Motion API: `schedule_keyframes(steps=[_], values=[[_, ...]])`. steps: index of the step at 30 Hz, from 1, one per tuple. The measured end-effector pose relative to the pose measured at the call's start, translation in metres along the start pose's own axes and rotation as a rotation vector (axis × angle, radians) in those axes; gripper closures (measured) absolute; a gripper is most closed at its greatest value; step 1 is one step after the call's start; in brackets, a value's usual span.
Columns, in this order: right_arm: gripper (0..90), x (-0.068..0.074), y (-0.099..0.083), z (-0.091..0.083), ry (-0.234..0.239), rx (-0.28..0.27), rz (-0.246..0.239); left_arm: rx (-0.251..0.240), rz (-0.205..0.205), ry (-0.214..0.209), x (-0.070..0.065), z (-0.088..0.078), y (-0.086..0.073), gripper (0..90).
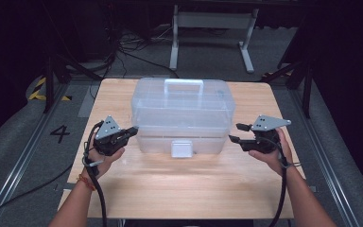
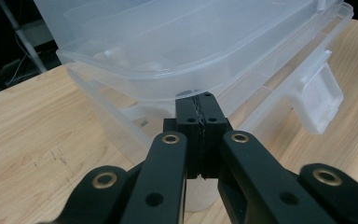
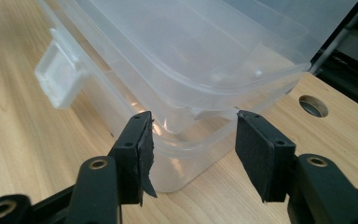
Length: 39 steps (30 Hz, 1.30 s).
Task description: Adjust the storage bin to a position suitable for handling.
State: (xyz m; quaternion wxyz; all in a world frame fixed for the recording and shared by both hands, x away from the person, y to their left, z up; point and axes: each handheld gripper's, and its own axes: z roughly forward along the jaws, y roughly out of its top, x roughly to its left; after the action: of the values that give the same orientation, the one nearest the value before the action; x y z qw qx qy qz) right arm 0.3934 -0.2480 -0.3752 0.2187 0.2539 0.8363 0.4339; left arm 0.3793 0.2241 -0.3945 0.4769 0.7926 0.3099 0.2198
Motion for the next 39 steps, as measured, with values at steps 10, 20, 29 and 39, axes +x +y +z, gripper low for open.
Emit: schedule_keyframes(steps=[10,20,29,39], values=[[47.4,0.001,0.002,0.012,-0.05,-0.055,-0.012,0.003,0.004,-0.003,0.001,0.0,0.0,89.9],[46.9,0.003,0.003,0.011,-0.1,-0.097,-0.023,-0.018,0.003,-0.001,0.0,-0.001,0.002,89.7],[49.0,0.004,0.004,0.008,-0.122,-0.127,-0.04,-0.02,-0.001,0.004,0.002,-0.002,0.002,88.8],[48.9,0.004,0.005,0.009,-0.119,-0.136,-0.047,-0.031,0.006,0.019,0.003,-0.003,0.008,89.5]])
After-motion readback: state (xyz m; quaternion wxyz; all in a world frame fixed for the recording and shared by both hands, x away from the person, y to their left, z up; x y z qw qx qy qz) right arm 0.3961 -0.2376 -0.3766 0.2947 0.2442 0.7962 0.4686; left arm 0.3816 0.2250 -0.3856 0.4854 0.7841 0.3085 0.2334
